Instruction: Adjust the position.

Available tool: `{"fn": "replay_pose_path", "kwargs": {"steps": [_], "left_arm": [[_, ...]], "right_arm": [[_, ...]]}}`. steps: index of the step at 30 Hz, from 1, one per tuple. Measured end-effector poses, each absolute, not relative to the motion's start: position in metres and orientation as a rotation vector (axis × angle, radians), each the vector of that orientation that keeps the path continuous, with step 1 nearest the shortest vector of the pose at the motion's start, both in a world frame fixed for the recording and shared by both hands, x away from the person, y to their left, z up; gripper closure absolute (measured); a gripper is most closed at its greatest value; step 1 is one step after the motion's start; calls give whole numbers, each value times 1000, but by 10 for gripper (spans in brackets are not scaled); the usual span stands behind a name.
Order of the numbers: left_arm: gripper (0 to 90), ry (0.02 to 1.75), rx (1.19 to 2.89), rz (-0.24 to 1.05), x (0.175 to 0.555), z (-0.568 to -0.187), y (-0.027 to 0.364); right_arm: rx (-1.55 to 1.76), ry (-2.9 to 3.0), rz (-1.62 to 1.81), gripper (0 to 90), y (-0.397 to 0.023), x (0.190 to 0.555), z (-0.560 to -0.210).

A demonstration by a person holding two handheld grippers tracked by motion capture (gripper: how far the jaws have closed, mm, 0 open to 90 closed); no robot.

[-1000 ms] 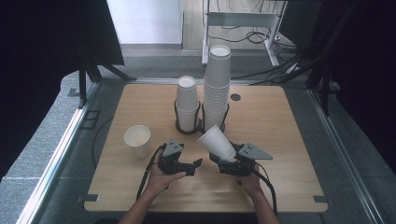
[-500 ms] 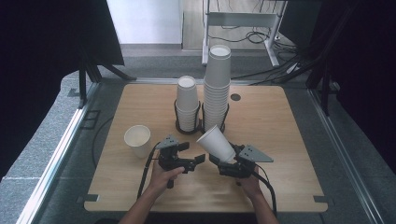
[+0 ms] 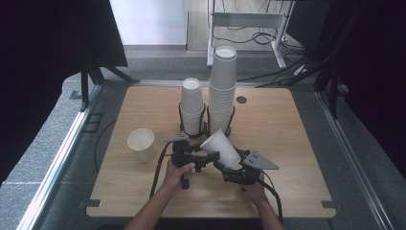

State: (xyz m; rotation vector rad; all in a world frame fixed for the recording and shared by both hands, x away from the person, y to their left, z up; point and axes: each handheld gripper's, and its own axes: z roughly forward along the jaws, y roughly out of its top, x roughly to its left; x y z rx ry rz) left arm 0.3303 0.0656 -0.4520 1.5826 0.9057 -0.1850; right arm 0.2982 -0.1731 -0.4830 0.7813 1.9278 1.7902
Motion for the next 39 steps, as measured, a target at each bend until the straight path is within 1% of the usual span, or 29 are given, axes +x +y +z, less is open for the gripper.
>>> {"fn": "replay_pose_path", "kwargs": {"steps": [4,6,10,12,19,34,36,39], "left_arm": [[35,916,1551,-234,336,-450,59],[40,912,1556,-234,339,-449,54],[73,906,1536,-238,341,-449,49],[92,903,1537,-223,341,-449,48],[113,890,1549,-187,340,-449,48],[136,838,1594,-65,330,-443,47],[136,831,1584,-59,329,-440,49],[136,818,1600,-10,326,-437,51]], "right_arm": [[757,1939,1791,202,-167,297,-484],[743,1947,1787,203,-164,296,-484],[731,1963,1765,205,-160,295,-485],[741,1961,1765,205,-160,296,-486],[745,1974,1756,201,-160,297,-487],[727,2014,1723,182,-159,296,-484],[736,2029,1707,158,-158,296,-485],[754,2048,1688,131,-157,297,-488]]}}
